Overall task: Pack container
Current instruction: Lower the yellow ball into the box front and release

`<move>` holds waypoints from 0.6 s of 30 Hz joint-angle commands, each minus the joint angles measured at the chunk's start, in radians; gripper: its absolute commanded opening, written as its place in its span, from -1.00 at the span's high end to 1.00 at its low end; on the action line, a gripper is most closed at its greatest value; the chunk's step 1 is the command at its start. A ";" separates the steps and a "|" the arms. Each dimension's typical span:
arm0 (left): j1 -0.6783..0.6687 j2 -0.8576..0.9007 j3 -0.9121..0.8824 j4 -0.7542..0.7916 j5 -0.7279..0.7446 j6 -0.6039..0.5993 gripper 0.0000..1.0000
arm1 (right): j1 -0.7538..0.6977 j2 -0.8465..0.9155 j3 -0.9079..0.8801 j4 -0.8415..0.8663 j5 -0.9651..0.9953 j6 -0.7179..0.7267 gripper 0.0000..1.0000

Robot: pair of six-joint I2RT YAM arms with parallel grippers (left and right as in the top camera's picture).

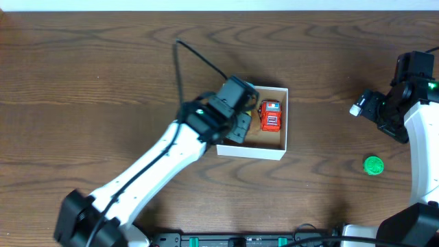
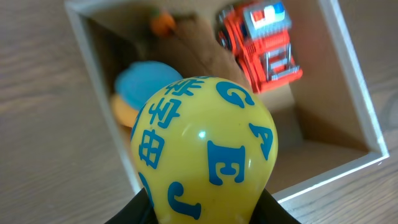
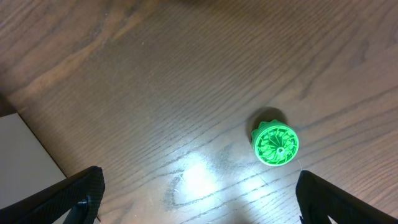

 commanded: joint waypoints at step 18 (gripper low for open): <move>0.221 -0.153 0.003 -0.066 -0.021 0.008 -0.96 | 0.009 -0.039 0.027 0.035 -0.021 -0.083 -0.98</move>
